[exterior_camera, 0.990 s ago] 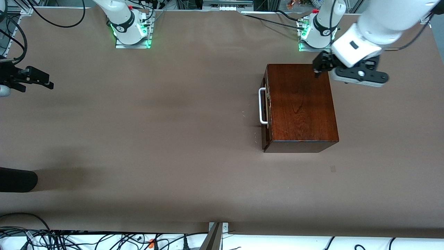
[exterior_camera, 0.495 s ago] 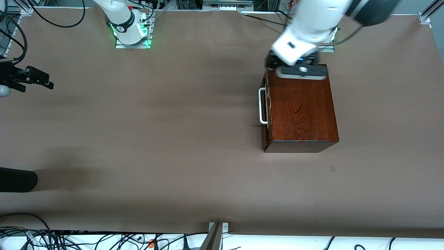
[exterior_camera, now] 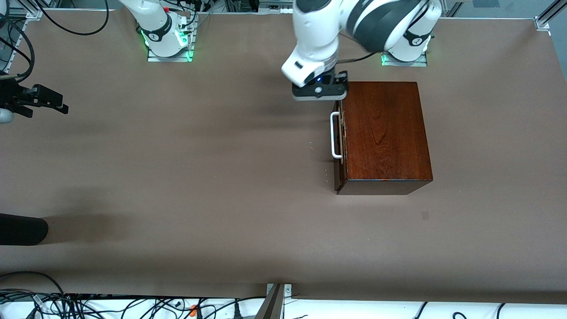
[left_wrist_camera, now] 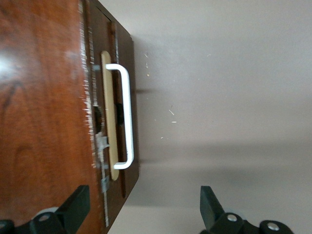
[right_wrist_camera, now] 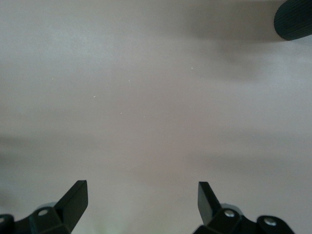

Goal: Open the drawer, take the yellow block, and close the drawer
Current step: 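Move the left gripper over the box to the white drawer handle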

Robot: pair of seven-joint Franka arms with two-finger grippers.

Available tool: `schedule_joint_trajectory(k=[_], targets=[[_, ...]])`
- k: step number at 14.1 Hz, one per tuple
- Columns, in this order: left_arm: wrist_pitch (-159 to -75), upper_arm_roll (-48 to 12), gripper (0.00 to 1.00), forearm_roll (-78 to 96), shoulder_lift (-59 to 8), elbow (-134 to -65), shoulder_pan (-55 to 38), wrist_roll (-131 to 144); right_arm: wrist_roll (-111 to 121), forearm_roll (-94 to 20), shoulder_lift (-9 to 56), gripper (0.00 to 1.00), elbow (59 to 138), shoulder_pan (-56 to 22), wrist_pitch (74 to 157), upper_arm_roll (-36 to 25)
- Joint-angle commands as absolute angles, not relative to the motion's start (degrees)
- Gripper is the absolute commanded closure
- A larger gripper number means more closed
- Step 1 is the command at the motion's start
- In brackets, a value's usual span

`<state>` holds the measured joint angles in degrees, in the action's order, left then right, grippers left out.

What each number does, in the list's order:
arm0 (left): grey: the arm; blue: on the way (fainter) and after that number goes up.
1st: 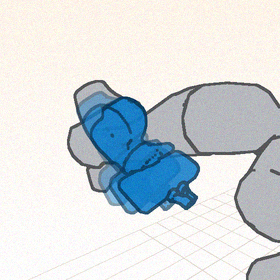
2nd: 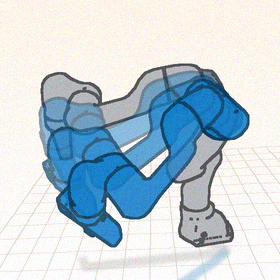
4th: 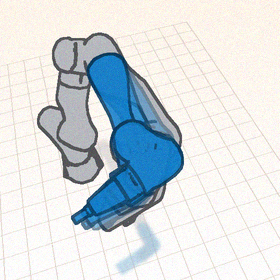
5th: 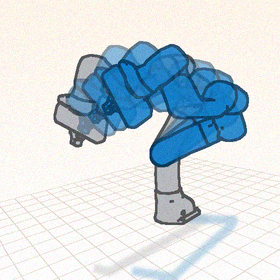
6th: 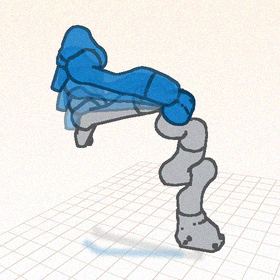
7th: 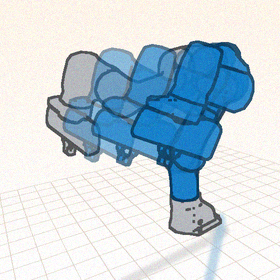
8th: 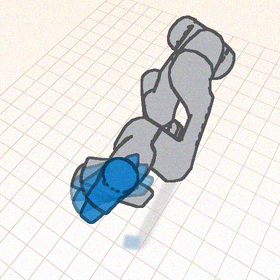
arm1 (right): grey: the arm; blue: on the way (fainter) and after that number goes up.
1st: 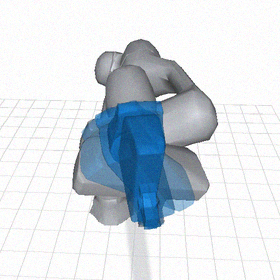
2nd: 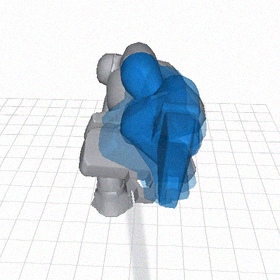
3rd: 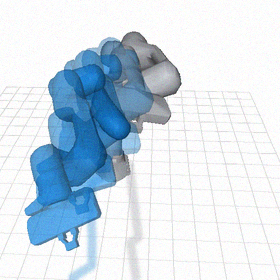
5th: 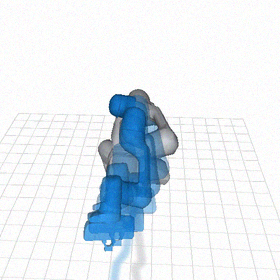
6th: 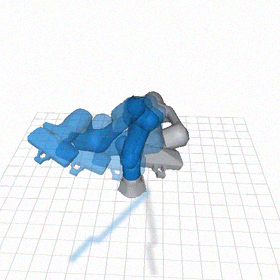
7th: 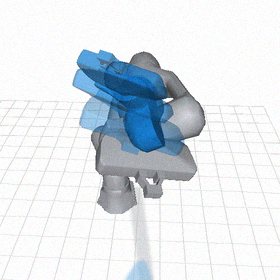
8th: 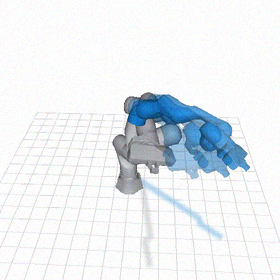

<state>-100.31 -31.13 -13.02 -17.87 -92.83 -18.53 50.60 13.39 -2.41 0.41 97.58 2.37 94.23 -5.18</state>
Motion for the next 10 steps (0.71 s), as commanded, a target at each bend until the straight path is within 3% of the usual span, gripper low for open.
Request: schedule_joint_trajectory(k=[1,7,10], targets=[[-102.65,-30.94,0.00,-16.52,-22.13,-92.19,-19.07,51.33,14.24,-2.37,-0.70,0.00,98.53,2.90,94.57,-4.83],[-104.94,-30.76,0.00,-22.23,-28.12,-92.55,-18.98,51.42,14.24,-2.37,-0.70,0.00,98.53,2.90,94.57,-4.83],[-108.53,-30.50,0.00,-24.25,-28.48,-96.23,-18.63,51.68,14.24,-2.37,-0.70,0.00,98.53,2.90,94.66,-4.83]])
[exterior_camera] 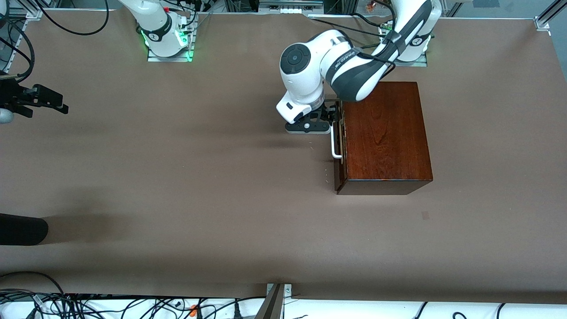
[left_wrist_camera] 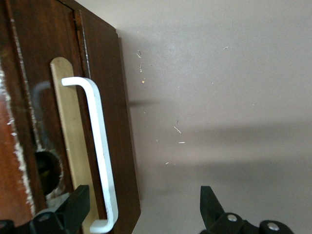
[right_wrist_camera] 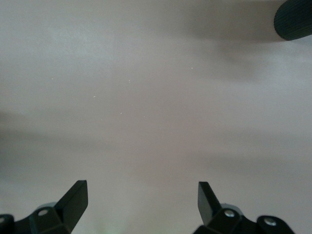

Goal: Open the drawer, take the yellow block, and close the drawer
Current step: 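Move the left gripper over the box to the white drawer handle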

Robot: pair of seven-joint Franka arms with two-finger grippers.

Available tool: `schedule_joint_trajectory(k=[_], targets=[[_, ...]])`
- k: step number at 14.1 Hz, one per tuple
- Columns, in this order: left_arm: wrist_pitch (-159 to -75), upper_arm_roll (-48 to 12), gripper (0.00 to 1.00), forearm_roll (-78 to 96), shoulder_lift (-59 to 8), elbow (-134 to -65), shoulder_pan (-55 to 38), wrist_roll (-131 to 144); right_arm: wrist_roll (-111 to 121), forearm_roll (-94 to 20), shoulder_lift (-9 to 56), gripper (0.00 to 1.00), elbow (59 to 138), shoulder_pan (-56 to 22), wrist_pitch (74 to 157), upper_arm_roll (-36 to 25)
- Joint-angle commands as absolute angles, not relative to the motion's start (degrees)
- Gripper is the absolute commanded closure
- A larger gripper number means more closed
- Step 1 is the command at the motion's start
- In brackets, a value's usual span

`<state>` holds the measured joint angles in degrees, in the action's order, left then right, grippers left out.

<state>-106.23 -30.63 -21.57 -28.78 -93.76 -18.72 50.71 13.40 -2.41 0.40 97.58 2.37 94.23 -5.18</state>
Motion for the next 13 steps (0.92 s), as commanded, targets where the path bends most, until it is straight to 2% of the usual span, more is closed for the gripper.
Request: schedule_joint_trajectory(k=[1,13], targets=[[-109.24,-30.41,0.00,-24.87,-28.56,-97.28,-18.55,52.46,14.24,-2.37,-0.70,0.00,98.53,2.90,94.66,-4.83],[-111.45,-30.06,0.00,-32.52,-33.49,-97.47,-18.81,60.56,14.24,-2.37,-0.70,0.00,98.53,2.90,94.66,-4.83]])
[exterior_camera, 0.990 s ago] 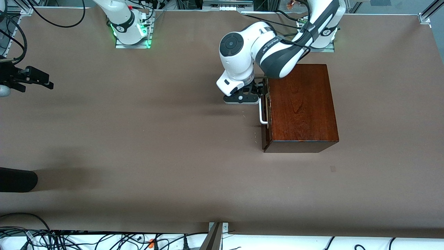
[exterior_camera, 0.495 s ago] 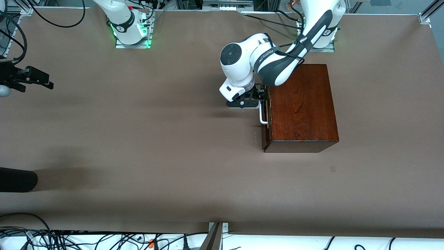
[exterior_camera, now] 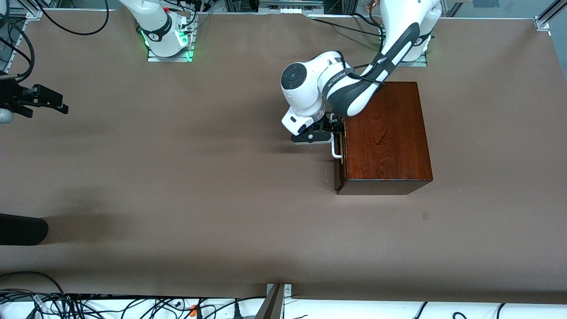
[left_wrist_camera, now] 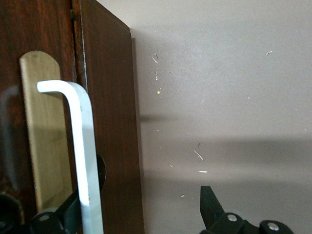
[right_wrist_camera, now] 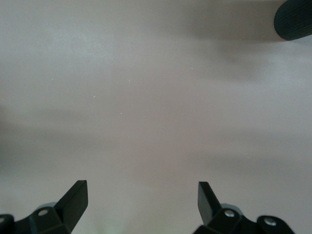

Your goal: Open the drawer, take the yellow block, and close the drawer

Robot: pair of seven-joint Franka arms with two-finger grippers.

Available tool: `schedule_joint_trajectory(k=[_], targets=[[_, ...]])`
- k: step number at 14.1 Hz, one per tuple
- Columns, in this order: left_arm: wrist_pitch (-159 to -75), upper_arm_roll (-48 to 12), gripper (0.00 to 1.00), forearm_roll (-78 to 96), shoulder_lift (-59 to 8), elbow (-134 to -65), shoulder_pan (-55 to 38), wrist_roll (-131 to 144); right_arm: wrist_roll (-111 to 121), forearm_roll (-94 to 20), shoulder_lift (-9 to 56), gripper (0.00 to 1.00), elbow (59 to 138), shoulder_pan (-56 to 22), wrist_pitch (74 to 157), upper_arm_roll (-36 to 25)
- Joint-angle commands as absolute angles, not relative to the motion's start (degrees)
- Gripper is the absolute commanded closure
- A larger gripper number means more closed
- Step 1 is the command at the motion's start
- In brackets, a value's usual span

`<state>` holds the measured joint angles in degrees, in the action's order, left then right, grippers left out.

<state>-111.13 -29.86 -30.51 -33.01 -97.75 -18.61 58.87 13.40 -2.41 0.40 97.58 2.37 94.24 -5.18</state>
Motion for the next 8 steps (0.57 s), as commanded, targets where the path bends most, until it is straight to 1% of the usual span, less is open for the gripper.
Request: schedule_joint_trajectory(k=[1,5,8], targets=[[-111.45,-30.06,0.00,-32.52,-33.49,-97.47,-18.81,60.56,14.24,-2.37,-0.70,0.00,98.53,2.90,94.66,-4.83],[-111.53,-30.15,0.00,-31.99,-35.15,-95.36,-19.25,60.64,14.24,-2.37,-0.70,0.00,98.53,2.90,94.66,-4.83],[-111.53,-30.24,0.00,-31.56,-37.61,-91.86,-21.00,60.73,14.24,-2.37,-0.70,0.00,98.53,2.90,94.75,-4.83]])
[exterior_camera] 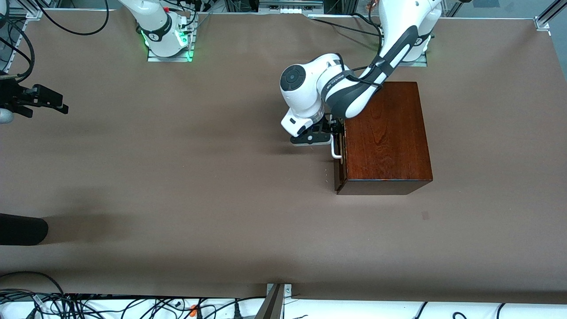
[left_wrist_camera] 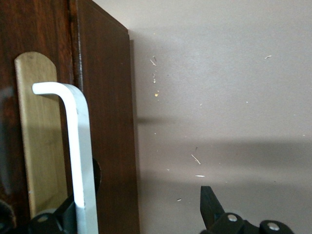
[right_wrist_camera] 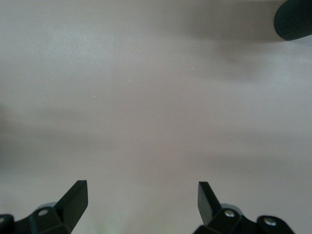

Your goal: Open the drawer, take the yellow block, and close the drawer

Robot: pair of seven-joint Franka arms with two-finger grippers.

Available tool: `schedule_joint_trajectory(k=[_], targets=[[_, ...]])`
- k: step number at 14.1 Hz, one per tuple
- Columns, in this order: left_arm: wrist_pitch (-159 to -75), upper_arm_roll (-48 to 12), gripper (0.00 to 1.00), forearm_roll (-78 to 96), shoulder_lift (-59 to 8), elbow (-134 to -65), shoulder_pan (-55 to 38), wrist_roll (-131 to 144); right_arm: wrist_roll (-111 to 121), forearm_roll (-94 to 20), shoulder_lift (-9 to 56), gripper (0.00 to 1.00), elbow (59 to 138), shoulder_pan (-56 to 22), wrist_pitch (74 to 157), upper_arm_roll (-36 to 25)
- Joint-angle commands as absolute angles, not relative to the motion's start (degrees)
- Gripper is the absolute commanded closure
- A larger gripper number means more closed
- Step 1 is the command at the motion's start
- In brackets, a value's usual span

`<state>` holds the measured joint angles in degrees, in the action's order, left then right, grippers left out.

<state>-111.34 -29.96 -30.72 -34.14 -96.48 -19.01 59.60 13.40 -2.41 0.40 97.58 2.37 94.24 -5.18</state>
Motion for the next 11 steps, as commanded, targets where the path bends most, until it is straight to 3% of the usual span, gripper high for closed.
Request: schedule_joint_trajectory(k=[1,11], targets=[[-111.45,-30.32,0.00,-31.38,-38.14,-90.98,-21.35,60.73,14.24,-2.37,-0.70,0.00,98.53,2.90,94.75,-4.83],[-111.36,-30.23,0.00,-31.20,-44.12,-82.18,-26.19,64.25,14.24,-2.37,-0.70,0.00,98.53,2.90,94.75,-4.83]])
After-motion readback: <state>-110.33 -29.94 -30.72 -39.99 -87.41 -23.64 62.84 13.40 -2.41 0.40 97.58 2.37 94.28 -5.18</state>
